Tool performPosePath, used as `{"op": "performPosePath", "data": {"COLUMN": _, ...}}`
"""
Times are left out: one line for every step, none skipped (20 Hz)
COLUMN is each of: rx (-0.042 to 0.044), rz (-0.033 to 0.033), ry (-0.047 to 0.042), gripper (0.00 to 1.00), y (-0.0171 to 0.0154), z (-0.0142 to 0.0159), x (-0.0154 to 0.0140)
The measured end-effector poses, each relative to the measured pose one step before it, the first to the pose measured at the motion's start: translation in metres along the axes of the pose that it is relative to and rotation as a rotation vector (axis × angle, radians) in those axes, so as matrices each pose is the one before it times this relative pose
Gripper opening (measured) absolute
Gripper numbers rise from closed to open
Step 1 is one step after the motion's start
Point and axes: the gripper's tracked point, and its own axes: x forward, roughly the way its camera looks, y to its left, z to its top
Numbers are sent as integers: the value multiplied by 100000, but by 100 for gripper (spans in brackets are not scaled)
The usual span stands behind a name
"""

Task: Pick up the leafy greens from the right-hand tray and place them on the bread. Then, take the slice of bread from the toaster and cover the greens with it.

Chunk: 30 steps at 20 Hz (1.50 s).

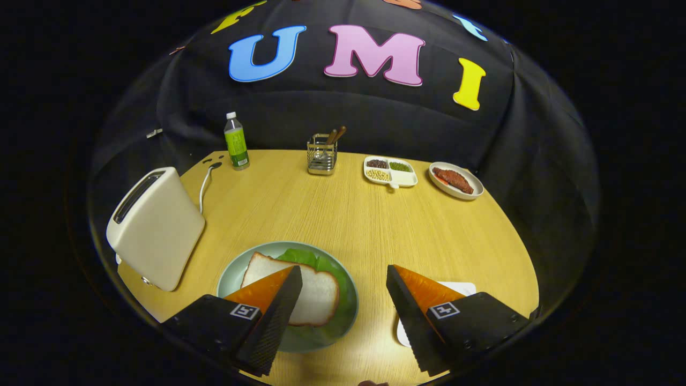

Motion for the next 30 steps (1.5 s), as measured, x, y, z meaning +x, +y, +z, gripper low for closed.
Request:
{"op": "performPosePath", "data": {"rx": -908, "rz": 167, "ry": -2006, "gripper": 98, "y": -393, "z": 783, "x": -717}}
{"op": "performPosePath", "data": {"rx": -437, "rz": 582, "ry": -1778, "gripper": 98, "y": -336, "z": 884, "x": -755}}
{"op": "performPosePath", "data": {"rx": -159, "rz": 487, "ry": -1767, "gripper": 98, "y": -362, "z": 869, "x": -790}}
{"op": "performPosePath", "data": {"rx": 91, "rz": 505, "ry": -1733, "gripper": 98, "y": -299, "z": 835, "x": -731}}
{"op": "performPosePath", "data": {"rx": 264, "rz": 639, "ry": -1760, "gripper": 98, "y": -198, "z": 851, "x": -598}}
{"op": "performPosePath", "data": {"rx": -170, "rz": 532, "ry": -1408, "gripper": 98, "y": -255, "z": 797, "x": -573}}
{"op": "performPosePath", "data": {"rx": -407, "rz": 386, "ry": -1309, "gripper": 98, "y": -275, "z": 687, "x": -784}}
{"op": "performPosePath", "data": {"rx": 76, "rz": 780, "ry": -1324, "gripper": 98, "y": -67, "z": 813, "x": -711}}
{"op": "performPosePath", "data": {"rx": 101, "rz": 823, "ry": -1646, "gripper": 98, "y": -90, "z": 802, "x": -833}}
{"op": "performPosePath", "data": {"rx": -70, "rz": 664, "ry": -1423, "gripper": 98, "y": -25, "z": 697, "x": -535}}
{"op": "performPosePath", "data": {"rx": -301, "rz": 706, "ry": -1384, "gripper": 98, "y": -60, "z": 671, "x": -707}}
{"op": "performPosePath", "data": {"rx": -275, "rz": 426, "ry": -1472, "gripper": 98, "y": -112, "z": 744, "x": -713}}
{"op": "performPosePath", "data": {"rx": -121, "rz": 525, "ry": -2075, "gripper": 98, "y": -43, "z": 931, "x": -833}}
{"op": "performPosePath", "data": {"rx": -530, "rz": 353, "ry": -2455, "gripper": 98, "y": -6, "z": 963, "x": -736}}
{"op": "performPosePath", "data": {"rx": -673, "rz": 256, "ry": -2175, "gripper": 98, "y": -56, "z": 746, "x": -792}}
{"op": "performPosePath", "data": {"rx": -691, "rz": 323, "ry": -2344, "gripper": 98, "y": 0, "z": 978, "x": -686}}
{"op": "performPosePath", "data": {"rx": -700, "rz": -13, "ry": -2200, "gripper": 98, "y": -145, "z": 884, "x": -771}}
{"op": "performPosePath", "data": {"rx": -673, "rz": 139, "ry": -1848, "gripper": 98, "y": 31, "z": 806, "x": -730}}
{"op": "performPosePath", "data": {"rx": -458, "rz": -490, "ry": -1176, "gripper": 98, "y": -13, "z": 481, "x": -641}}
{"op": "performPosePath", "data": {"rx": 661, "rz": -581, "ry": -693, "gripper": 98, "y": -37, "z": 396, "x": -717}}
{"op": "performPosePath", "data": {"rx": 1605, "rz": -10, "ry": -1103, "gripper": 98, "y": 231, "z": 441, "x": -718}}
{"op": "performPosePath", "data": {"rx": 1346, "rz": 279, "ry": -1004, "gripper": 98, "y": 310, "z": 402, "x": -681}}
{"op": "performPosePath", "data": {"rx": 292, "rz": 649, "ry": -1280, "gripper": 98, "y": 263, "z": 244, "x": -447}}
{"op": "performPosePath", "data": {"rx": -615, "rz": 288, "ry": -788, "gripper": 98, "y": 75, "z": 105, "x": -378}}
{"op": "performPosePath", "data": {"rx": -333, "rz": -208, "ry": 100, "gripper": 98, "y": -94, "z": -137, "x": -342}}
{"op": "performPosePath", "data": {"rx": -60, "rz": 3, "ry": -207, "gripper": 98, "y": 31, "z": -101, "x": -280}}
{"op": "performPosePath", "data": {"rx": -47, "rz": -676, "ry": -149, "gripper": 98, "y": -168, "z": -118, "x": -141}}
{"op": "performPosePath", "data": {"rx": -833, "rz": -563, "ry": -280, "gripper": 98, "y": -123, "z": -5, "x": -105}}
{"op": "performPosePath", "data": {"rx": -1225, "rz": -510, "ry": -6, "gripper": 98, "y": -118, "z": -110, "x": -88}}
{"op": "performPosePath", "data": {"rx": -755, "rz": -155, "ry": 99, "gripper": 98, "y": -62, "z": -40, "x": 74}}
